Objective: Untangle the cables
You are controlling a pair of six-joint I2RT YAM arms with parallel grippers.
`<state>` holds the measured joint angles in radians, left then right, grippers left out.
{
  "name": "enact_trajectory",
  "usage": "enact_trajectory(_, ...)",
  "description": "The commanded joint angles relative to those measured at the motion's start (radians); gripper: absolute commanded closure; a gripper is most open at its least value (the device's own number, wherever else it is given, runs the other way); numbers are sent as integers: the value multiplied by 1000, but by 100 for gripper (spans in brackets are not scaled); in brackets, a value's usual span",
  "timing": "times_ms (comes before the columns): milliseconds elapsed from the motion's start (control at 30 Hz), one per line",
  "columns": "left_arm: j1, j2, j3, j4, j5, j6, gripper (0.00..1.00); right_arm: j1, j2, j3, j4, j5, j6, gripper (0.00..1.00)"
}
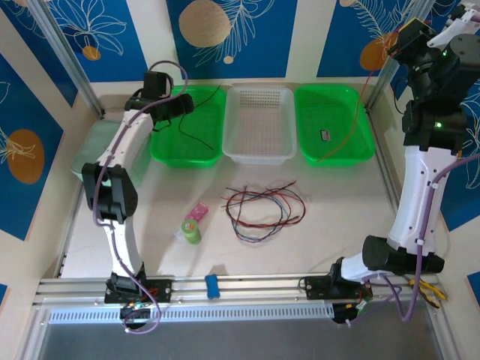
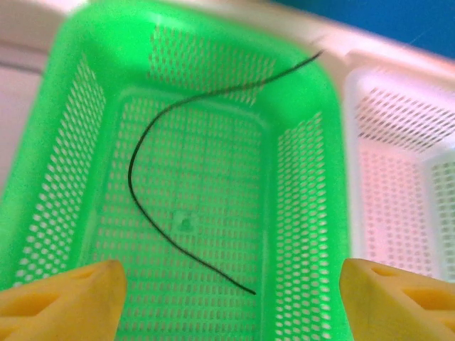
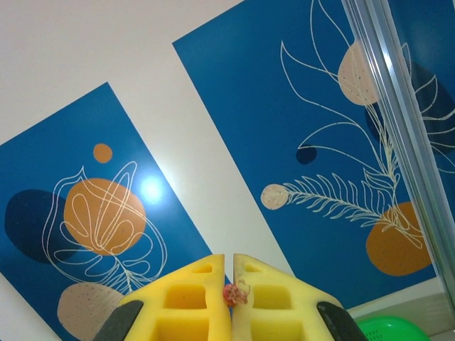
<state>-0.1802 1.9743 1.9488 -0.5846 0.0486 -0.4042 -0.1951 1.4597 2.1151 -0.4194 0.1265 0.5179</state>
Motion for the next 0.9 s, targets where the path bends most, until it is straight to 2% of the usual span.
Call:
enact_trajectory(0, -9, -117, -5, -9, -36, 52, 21, 14, 49, 75, 15, -5, -31, 100)
enact_trajectory(300, -26, -293, -177, 27, -31, 66, 19, 29, 232, 322, -41, 38, -75, 100)
enact_trajectory(567, -54, -415, -338, 61, -31, 40, 18, 51, 337, 409, -21, 89, -99, 100)
enact_trajectory(733, -64, -493, -444, 75, -32, 21, 18, 55, 346, 367, -36, 130, -117, 100)
enact_trajectory(867, -71, -536, -505, 80, -30, 7, 17, 82, 303, 179, 21, 213, -172, 100)
